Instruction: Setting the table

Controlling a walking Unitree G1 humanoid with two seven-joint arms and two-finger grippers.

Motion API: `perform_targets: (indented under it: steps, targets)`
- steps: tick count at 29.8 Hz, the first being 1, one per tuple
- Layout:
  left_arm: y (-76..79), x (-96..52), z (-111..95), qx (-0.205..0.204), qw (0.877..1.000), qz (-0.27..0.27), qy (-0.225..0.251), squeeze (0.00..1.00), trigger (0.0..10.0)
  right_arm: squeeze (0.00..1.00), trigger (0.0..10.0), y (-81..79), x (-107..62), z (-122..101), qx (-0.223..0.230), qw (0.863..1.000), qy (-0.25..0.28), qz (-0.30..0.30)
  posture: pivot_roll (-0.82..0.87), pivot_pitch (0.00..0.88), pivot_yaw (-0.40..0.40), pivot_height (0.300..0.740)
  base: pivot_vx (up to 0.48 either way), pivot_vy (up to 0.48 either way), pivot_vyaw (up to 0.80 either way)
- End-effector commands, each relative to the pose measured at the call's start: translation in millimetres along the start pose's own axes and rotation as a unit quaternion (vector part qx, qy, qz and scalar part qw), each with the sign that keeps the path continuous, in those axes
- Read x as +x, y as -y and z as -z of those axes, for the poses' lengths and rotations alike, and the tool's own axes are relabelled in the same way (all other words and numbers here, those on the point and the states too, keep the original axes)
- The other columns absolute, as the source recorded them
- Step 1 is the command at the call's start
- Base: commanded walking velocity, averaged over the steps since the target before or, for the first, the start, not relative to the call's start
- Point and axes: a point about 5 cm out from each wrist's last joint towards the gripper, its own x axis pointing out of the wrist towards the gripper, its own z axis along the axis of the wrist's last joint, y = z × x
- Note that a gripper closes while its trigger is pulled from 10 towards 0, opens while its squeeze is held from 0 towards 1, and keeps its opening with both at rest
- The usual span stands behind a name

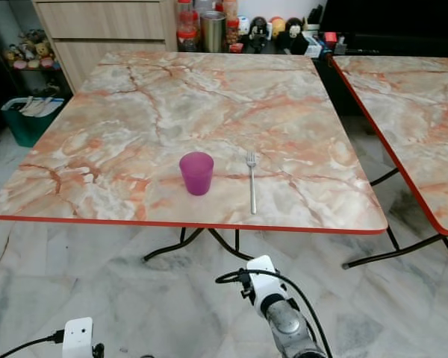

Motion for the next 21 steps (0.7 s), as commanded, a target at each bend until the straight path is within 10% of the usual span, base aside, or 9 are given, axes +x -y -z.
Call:
perform_targets:
  steps: [1, 14, 21]
  targets:
    - [-3.1, -0.9, 5, 0.013, 1.0, 0.001, -0.013, 0.0, 10.0, 0.0, 10.0, 1.7, 0.3, -11, -0.006, 0.999, 0.039, -0.007, 0.1, 0.074, -0.022, 0.715, 0.0, 0.0, 0.0]
    - [-3.9, -1.5, 7, 0.022, 1.0, 0.003, -0.015, 0.0, 10.0, 0.0, 10.0, -1.6, -10.5, -59, -0.014, 0.987, 0.157, -0.041, 0.09, 0.066, -0.022, 0.715, 0.0, 0.0, 0.0]
    - [-3.3, -1.2, 7, 0.027, 0.999, 0.006, -0.016, 0.0, 10.0, 0.0, 10.0, 18.5, 9.3, -89, 0.066, 0.98, 0.181, 0.058, 0.09, 0.033, -0.02, 0.715, 0.0, 0.0, 0.0]
